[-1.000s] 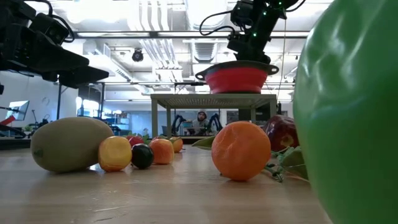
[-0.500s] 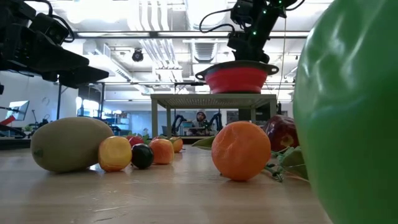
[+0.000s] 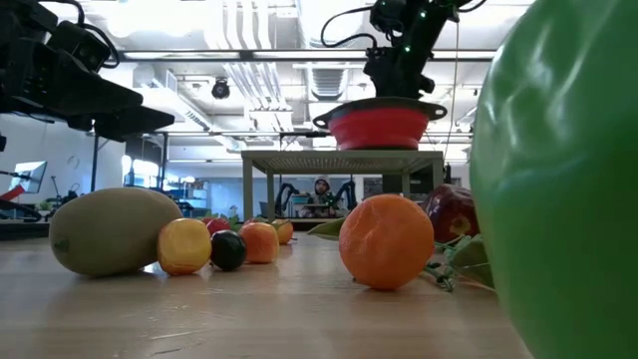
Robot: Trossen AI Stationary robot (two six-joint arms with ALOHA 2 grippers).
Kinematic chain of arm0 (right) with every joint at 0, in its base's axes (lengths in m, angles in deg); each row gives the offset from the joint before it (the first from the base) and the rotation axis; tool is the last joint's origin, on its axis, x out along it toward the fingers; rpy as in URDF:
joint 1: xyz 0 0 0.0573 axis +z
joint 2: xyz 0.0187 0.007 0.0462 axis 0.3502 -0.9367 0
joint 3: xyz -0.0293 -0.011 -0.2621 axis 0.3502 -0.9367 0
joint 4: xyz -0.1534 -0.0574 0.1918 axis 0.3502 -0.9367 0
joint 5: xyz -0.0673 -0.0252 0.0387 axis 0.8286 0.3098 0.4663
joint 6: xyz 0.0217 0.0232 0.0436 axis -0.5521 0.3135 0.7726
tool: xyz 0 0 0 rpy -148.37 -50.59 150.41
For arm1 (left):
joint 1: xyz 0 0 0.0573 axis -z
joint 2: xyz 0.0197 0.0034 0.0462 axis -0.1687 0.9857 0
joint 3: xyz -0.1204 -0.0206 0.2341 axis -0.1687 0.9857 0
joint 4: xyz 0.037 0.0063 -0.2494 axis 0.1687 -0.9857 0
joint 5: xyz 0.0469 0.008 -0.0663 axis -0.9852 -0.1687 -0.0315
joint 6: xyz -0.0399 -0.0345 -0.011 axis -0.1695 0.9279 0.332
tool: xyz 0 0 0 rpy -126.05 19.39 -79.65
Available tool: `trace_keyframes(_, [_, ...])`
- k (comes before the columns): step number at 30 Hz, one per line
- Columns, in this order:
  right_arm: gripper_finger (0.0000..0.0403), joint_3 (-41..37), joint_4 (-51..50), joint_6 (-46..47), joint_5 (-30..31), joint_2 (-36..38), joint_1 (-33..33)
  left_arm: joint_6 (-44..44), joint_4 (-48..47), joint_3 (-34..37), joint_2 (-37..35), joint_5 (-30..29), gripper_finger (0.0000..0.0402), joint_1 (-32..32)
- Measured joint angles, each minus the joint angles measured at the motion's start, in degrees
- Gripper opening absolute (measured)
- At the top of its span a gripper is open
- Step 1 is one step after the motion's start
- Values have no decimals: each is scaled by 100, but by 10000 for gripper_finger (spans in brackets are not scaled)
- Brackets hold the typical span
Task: Pick & Place Fruit
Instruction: Put the orange peach into the black strainer bowl on the shelf
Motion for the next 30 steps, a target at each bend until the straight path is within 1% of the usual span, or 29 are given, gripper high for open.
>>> trace_keyframes(6, [268, 0, -140, -134, 15, 141, 11, 0, 0, -2, 0, 0, 388, -2])
trace_keyframes(10, [248, 2, -467, -171, -31, 362, 87, 0, 0, -2, 0, -2, 388, -1])
trace_keyframes(16, [225, 2, -1194, 106, -396, 729, 426, 0, -1, 0, 0, -1, 388, -1])
trace_keyframes(20, [213, -15, -1577, 333, -441, 949, 1012, 0, 0, -1, 0, -1, 388, -1])
trace_keyframes(24, [199, -71, -1636, 606, -387, 1072, 1862, 0, 0, -2, 0, -2, 388, 0])
trace_keyframes(26, [191, -128, -1643, 739, -49, 1103, 2342, 0, 0, 0, 0, 0, 388, 0])
trace_keyframes(28, [183, -199, -1655, 877, 432, 1114, 2808, 0, 0, -2, 0, -1, 388, -1])
trace_keyframes(30, [175, -278, -1772, 1050, 742, 1115, 3213, 0, 0, -2, 0, -2, 388, -1])
